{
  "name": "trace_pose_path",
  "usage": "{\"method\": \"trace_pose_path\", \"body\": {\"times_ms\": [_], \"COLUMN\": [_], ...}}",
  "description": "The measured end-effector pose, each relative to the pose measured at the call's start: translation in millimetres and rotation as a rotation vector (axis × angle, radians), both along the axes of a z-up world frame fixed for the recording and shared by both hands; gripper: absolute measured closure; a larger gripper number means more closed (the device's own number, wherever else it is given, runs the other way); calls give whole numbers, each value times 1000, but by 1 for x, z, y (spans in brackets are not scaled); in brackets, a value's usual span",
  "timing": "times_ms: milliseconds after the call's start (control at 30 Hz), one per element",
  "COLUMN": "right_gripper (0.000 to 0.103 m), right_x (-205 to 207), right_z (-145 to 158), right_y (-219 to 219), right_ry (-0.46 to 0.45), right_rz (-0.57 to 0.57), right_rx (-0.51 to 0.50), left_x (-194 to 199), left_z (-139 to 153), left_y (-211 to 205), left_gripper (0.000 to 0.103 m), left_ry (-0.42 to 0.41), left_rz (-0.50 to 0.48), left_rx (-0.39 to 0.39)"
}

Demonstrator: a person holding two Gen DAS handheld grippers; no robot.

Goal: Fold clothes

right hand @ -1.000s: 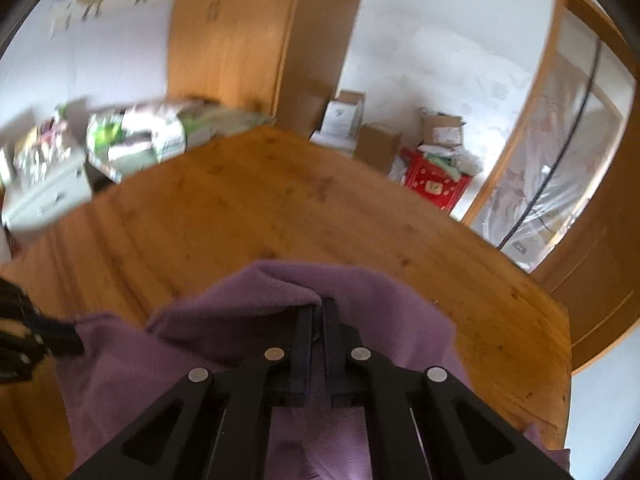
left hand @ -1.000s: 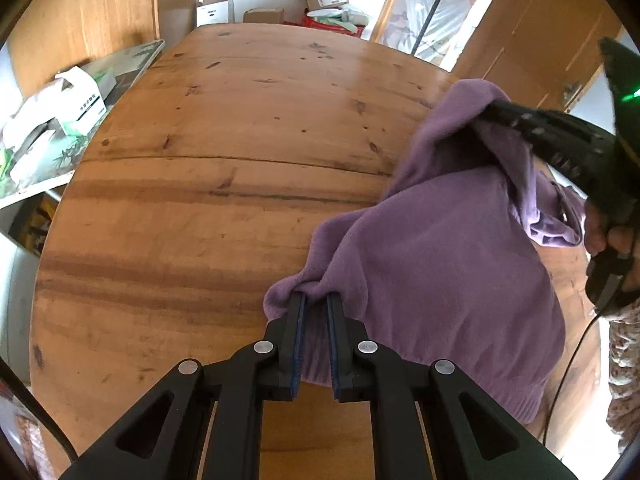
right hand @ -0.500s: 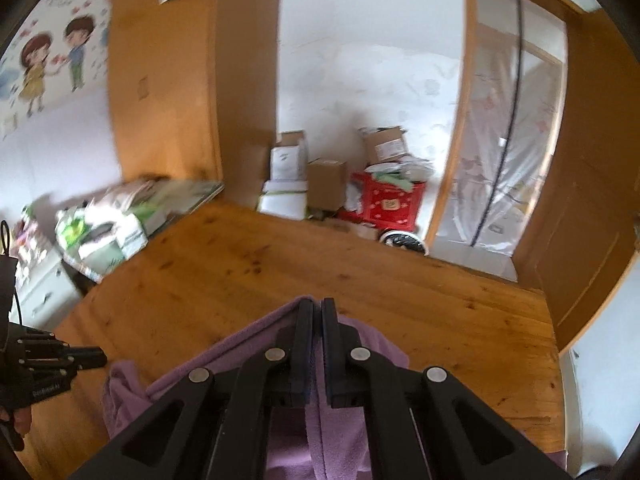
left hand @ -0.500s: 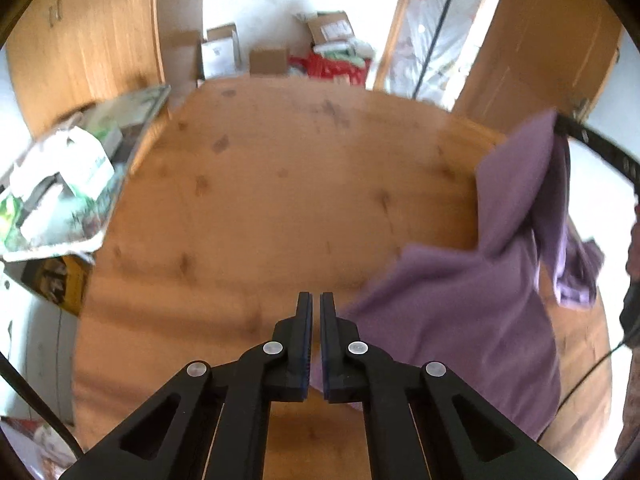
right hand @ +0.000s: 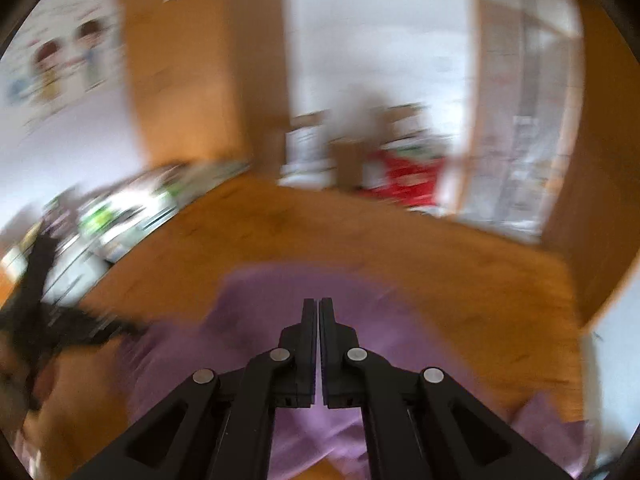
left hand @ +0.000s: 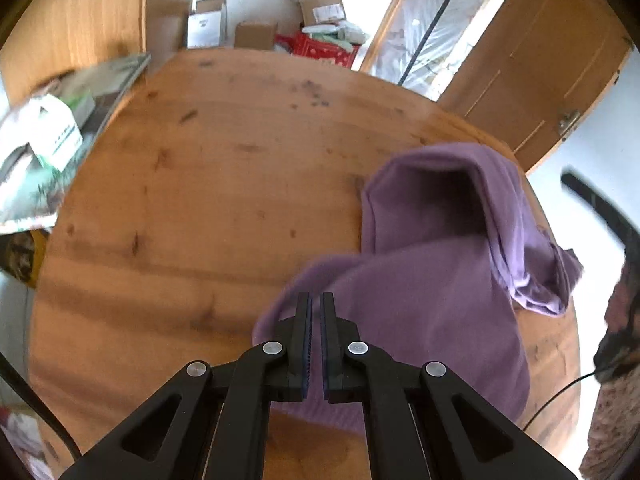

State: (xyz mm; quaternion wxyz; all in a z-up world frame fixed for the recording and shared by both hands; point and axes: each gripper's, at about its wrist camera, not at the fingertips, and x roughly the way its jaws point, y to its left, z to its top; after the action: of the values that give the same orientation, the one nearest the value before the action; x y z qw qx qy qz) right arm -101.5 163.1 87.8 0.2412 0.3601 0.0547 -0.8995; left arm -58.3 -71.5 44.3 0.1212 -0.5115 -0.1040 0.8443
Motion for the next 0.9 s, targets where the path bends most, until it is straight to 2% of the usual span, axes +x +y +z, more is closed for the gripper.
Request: {"method": "trace_pose_path", "body": {"times_ms": [67,100,167,333,467,567,600,633,667,700,733,900], "right_gripper": [83,78,64,63,62,61,62,69,85,94,98,98], "right_x": [21,31,45,64,68,65,65,64,64,63,63,52], "right_z": [-13,-20,-34,-67,-82,-88,-90,-91,-93,-94,-94,-100], "right_y": [-7,-10,-10,-13,-34,-44,-46,-49,-51,-54,-57,-86], "right_ry": [-70,-104,-158,-290,-315,-321,-322,-323,-324,-326,-335,-381], "right_rz": [110,159,184,244,264,204,190,175,161,148,144,130], "right_rx": [-21,-29,-29,-58,-55,-95,-114,-132,-150,-169,-193,-308], "left_x": [9,14,24,44,48,49,49,47,45,43,41,34], "left_z": [-2,-3,-6,-13,-17,-16,-16,-17,-18,-19,-19,-16], "left_y": [-3,-6,-9,-14,-12,-6,-4,-3,-2,-4,-5,-13], "left_gripper": [99,99,98,98,98,98,98,98,98,98,98,98], "left_ry": [-12,-21,-43,-91,-100,-92,-87,-84,-82,-83,-85,-76], "left_rz": [3,13,18,22,27,22,18,15,12,11,10,42], "left_rx": [20,29,56,118,147,148,143,141,139,143,147,146]}}
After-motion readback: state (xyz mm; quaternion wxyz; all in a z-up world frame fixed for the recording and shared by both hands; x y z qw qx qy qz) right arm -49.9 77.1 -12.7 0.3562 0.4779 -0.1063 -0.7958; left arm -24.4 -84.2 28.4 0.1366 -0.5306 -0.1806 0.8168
